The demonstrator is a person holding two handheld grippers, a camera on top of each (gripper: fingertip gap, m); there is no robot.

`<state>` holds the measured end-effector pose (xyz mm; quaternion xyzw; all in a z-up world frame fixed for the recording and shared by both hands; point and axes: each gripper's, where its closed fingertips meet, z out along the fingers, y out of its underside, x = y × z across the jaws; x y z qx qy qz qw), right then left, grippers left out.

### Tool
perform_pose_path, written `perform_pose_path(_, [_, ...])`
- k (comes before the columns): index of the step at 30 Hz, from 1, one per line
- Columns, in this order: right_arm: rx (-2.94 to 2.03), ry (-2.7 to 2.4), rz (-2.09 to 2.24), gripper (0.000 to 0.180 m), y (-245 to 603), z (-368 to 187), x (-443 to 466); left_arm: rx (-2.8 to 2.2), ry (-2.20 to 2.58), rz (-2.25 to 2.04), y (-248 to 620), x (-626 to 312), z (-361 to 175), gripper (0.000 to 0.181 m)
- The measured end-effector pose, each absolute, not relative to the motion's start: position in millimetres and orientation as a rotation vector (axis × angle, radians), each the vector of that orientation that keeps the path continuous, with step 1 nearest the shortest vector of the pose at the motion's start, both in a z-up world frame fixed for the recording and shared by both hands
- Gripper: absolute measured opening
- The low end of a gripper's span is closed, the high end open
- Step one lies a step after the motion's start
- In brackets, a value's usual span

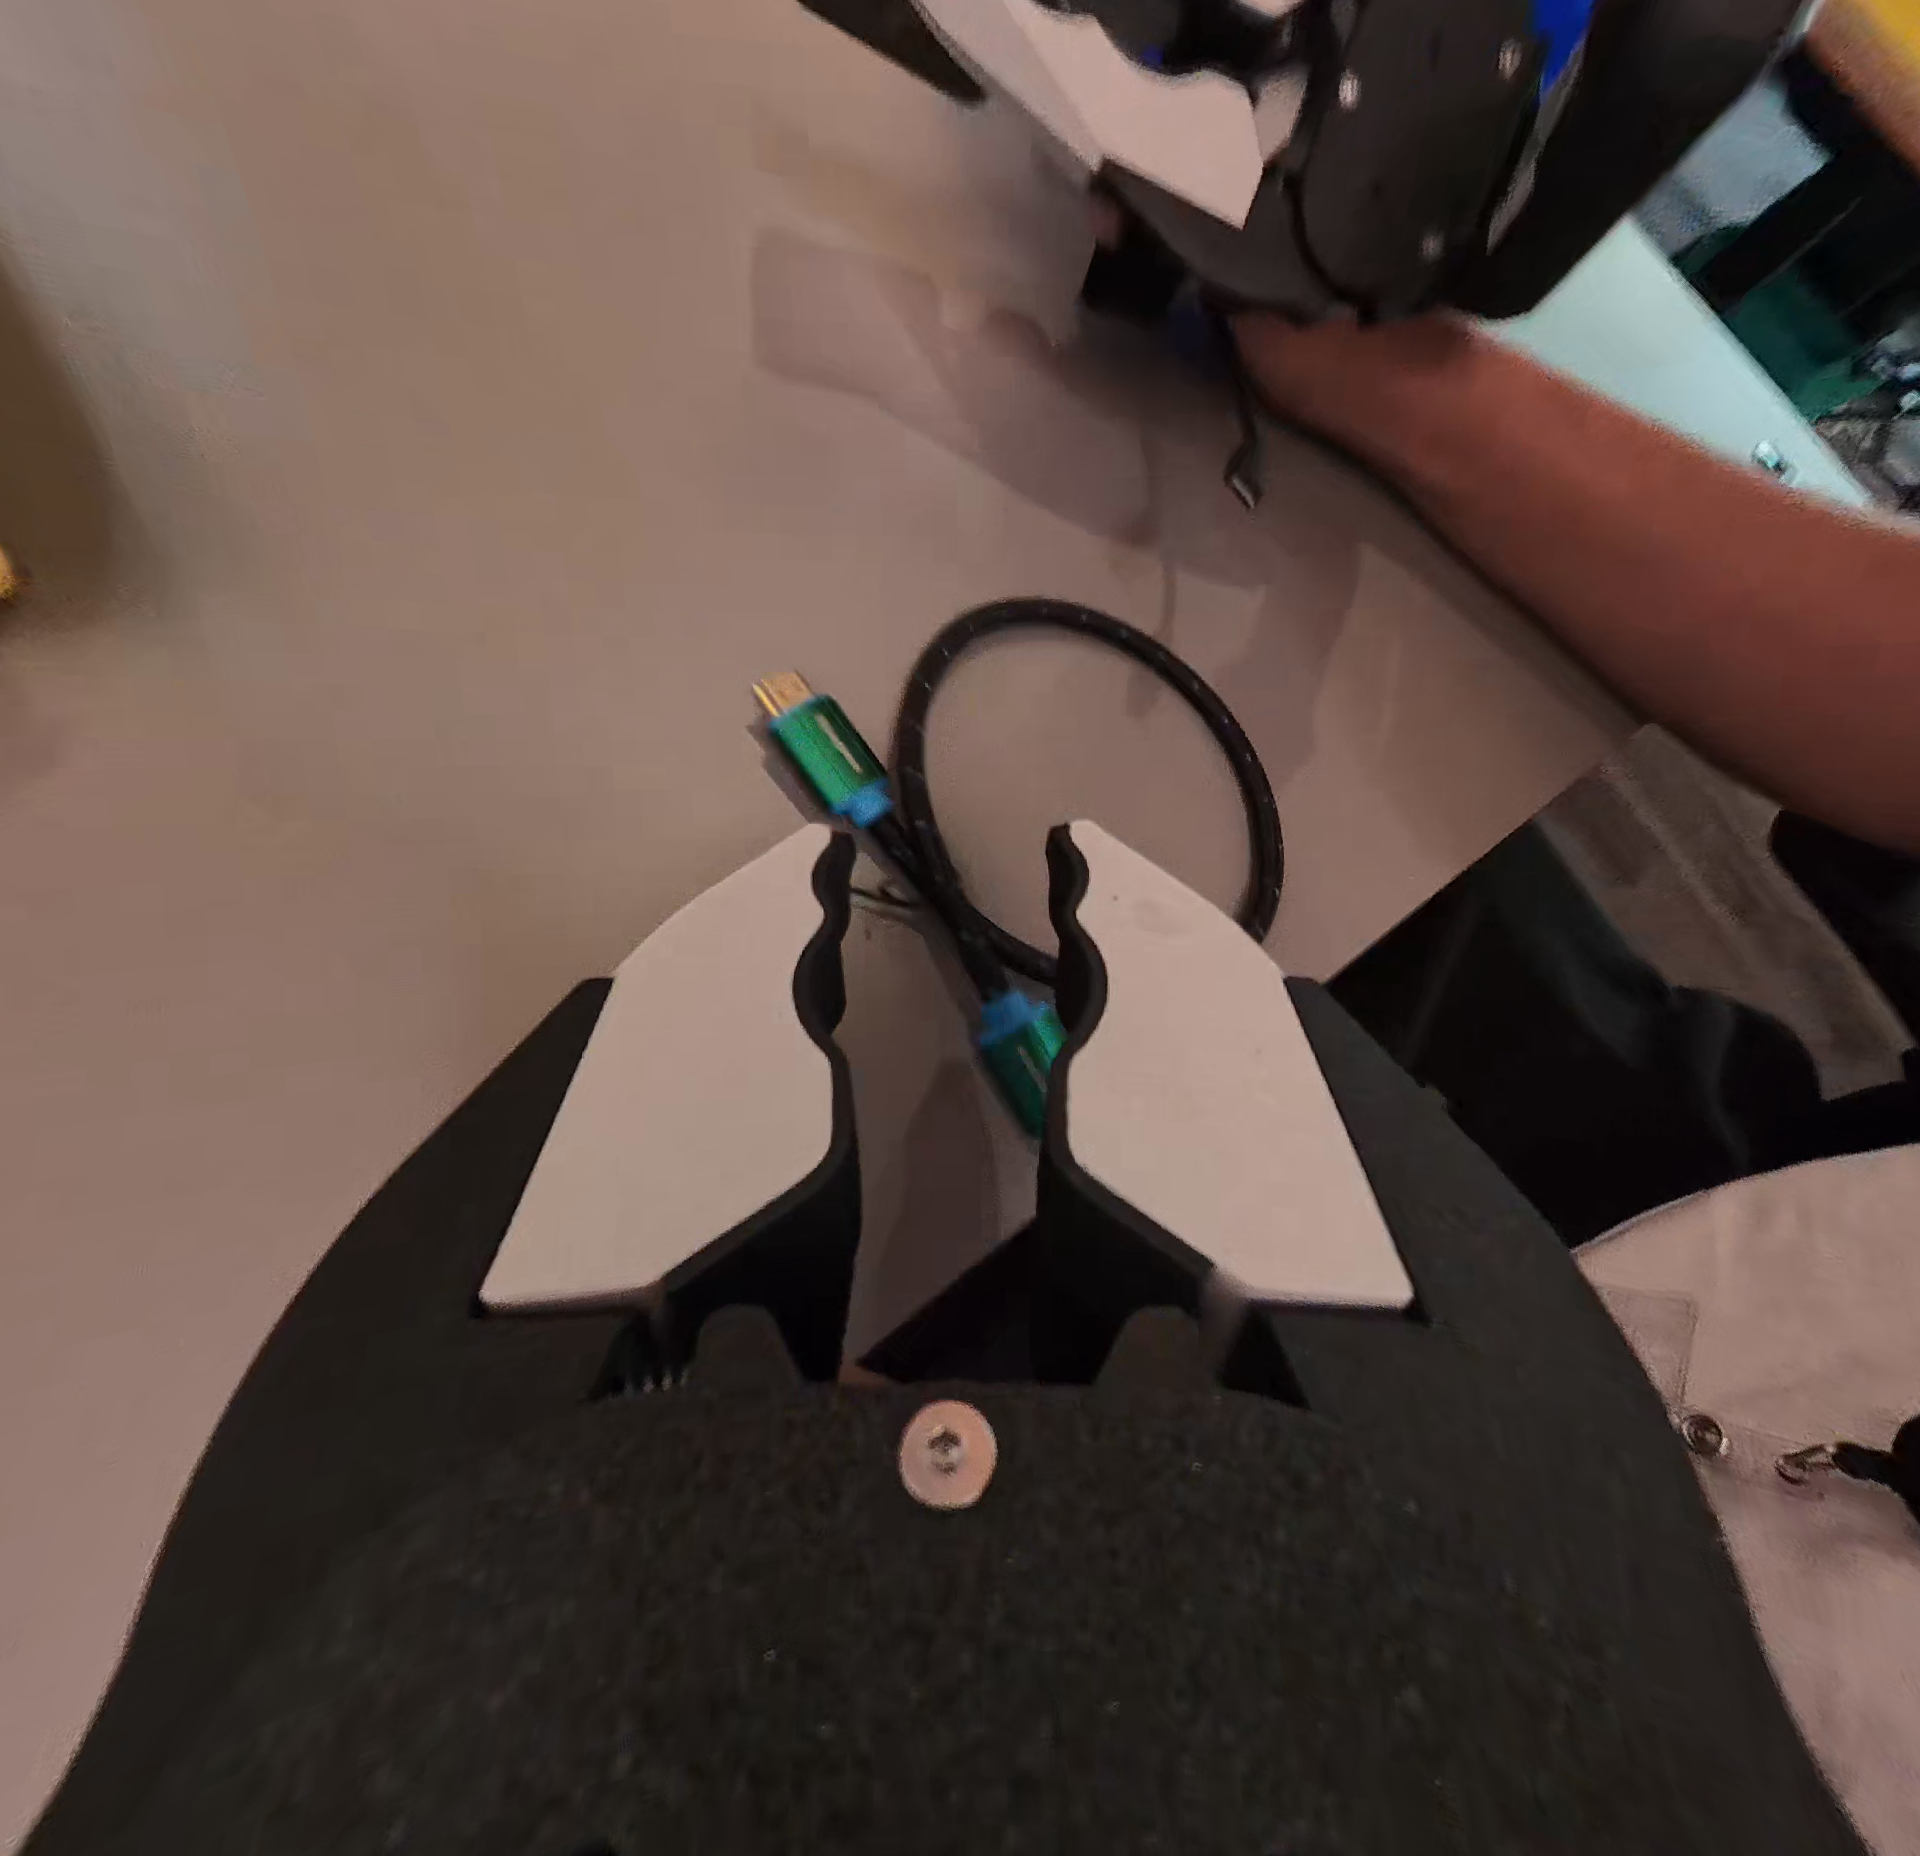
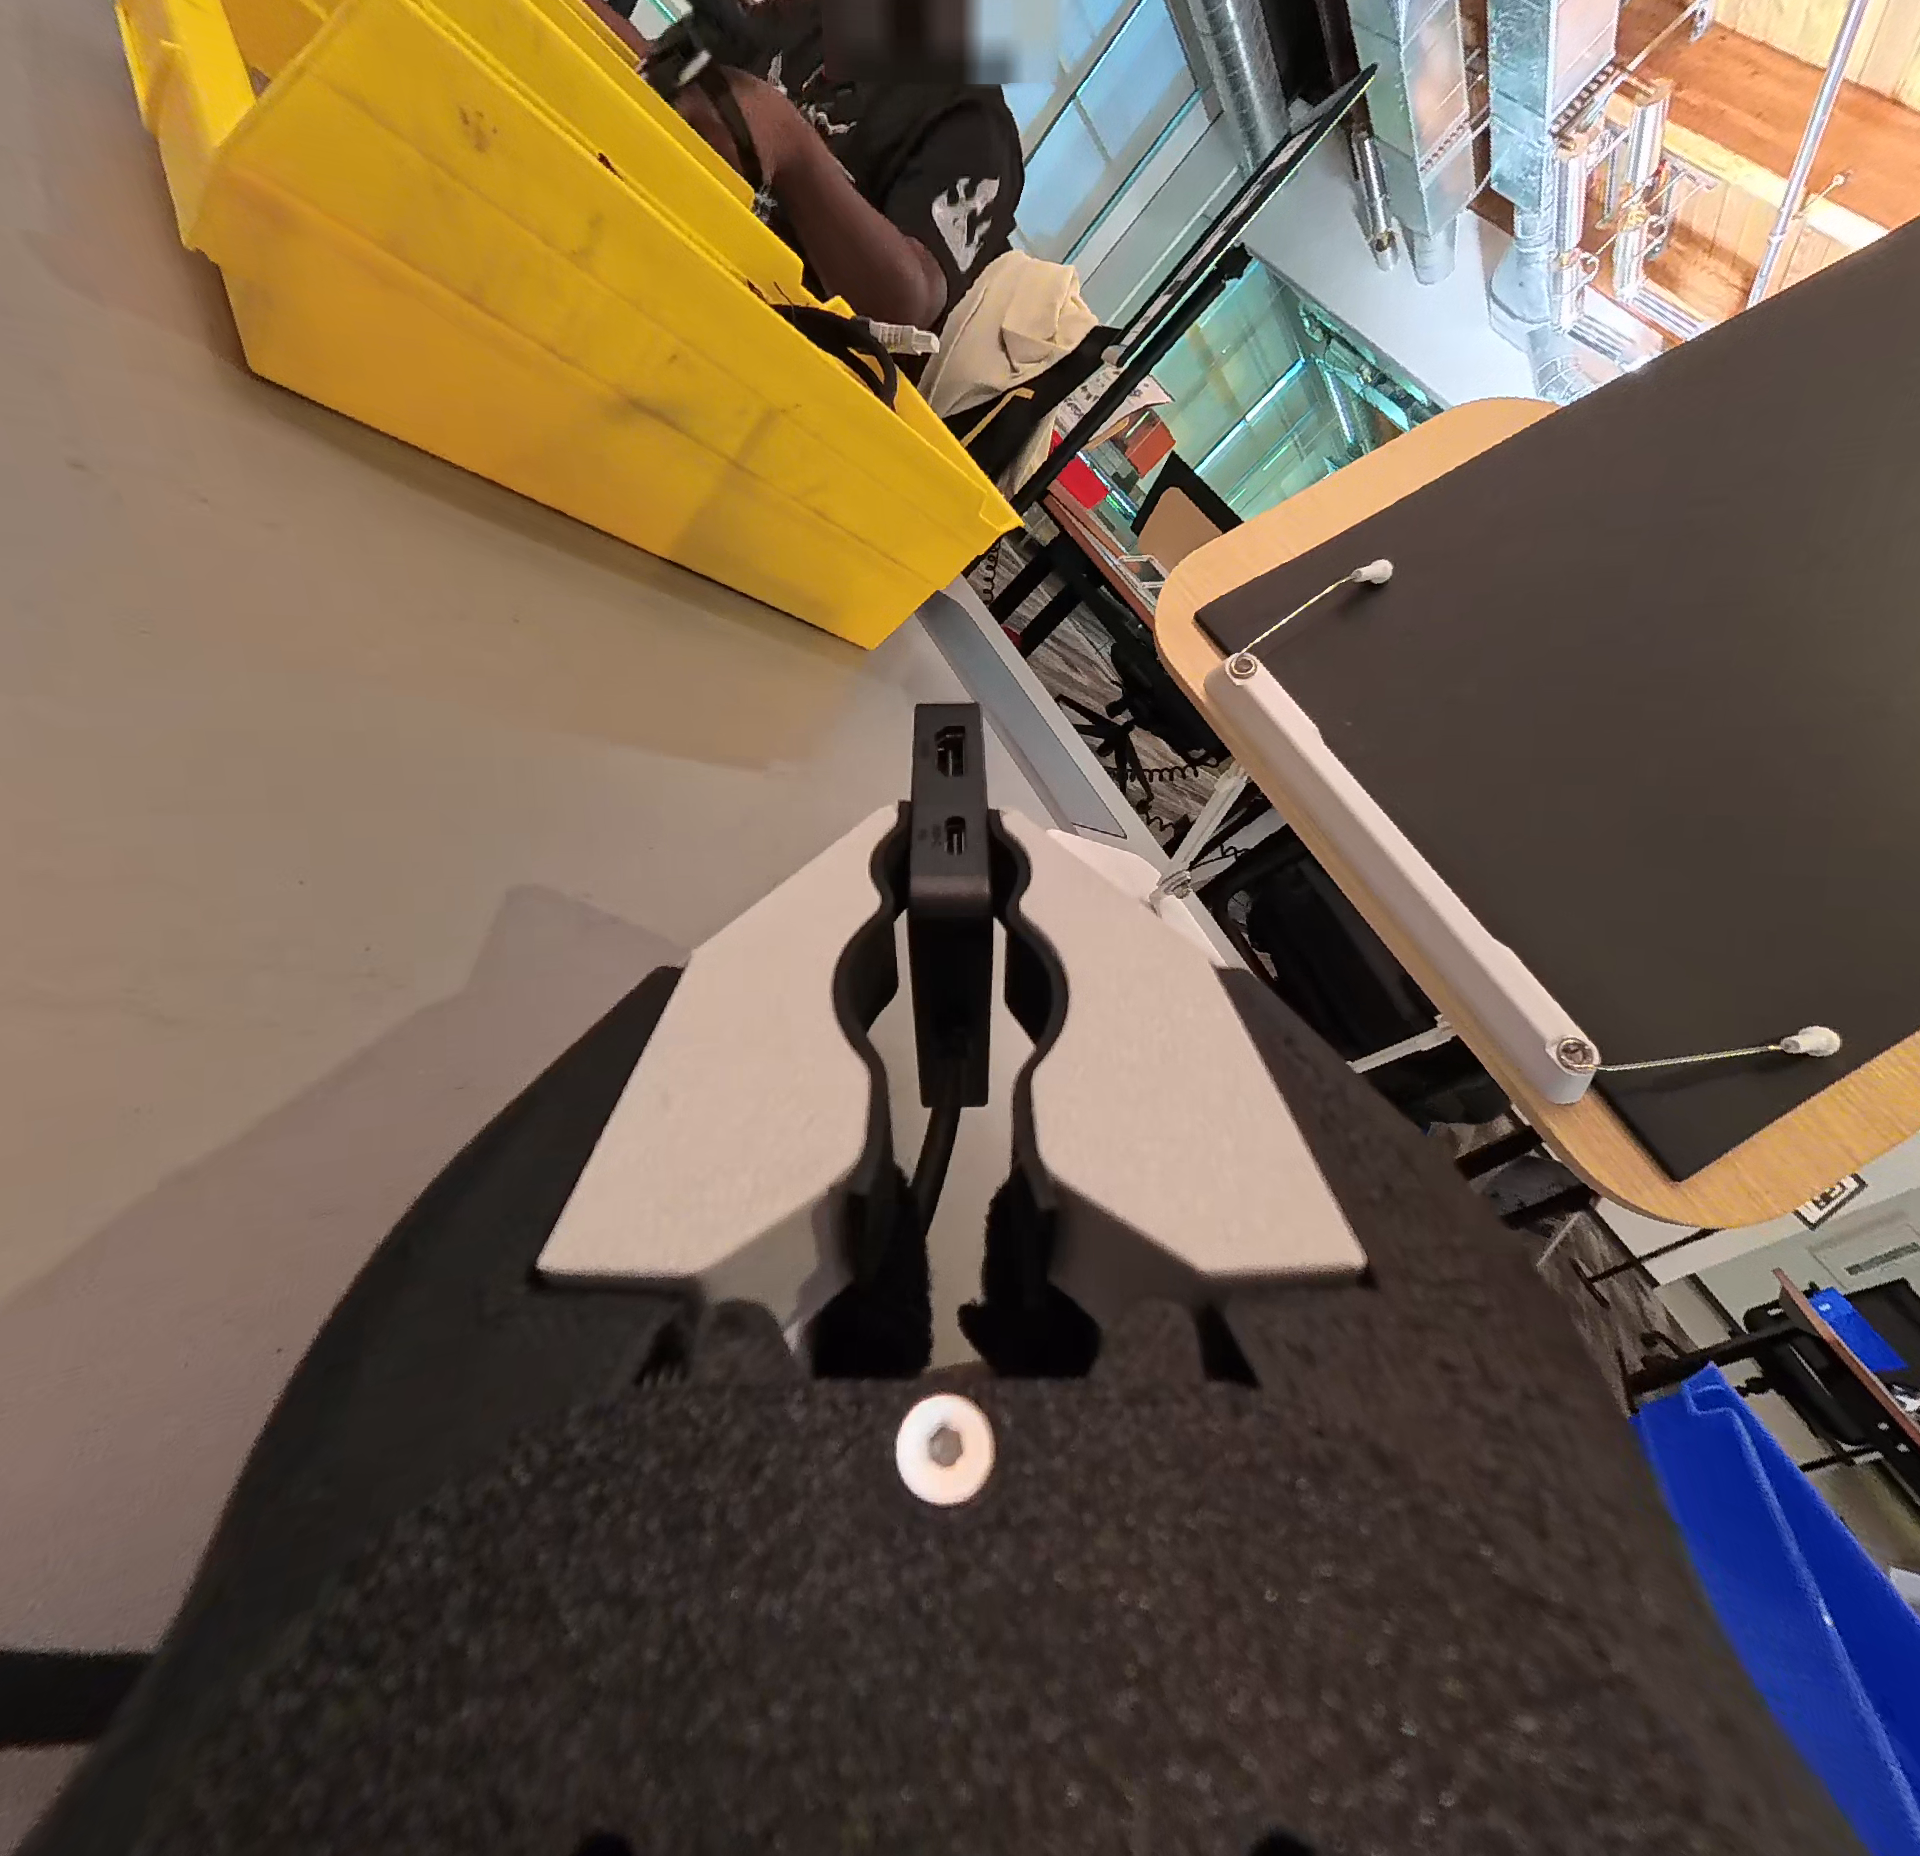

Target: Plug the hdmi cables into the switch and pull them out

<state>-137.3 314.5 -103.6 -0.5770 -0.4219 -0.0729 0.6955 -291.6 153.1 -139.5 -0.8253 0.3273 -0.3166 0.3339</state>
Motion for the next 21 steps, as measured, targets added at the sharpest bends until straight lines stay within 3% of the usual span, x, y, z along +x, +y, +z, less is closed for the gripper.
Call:
perform_pose_path(15, [-1.285, -0.968, -0.178, 0.014, 314.6, -107.0, -140.3, -2.135, 1.111, -0.369, 107.2, -293.7, -190.6, 0.036])
perform_pose_path(21, [-1.287, -0.967, -0.177, 0.014, 314.5, -107.0, -140.1, -2.065, 1.127, -0.266, 122.0, -314.8, -161.0, 0.016])
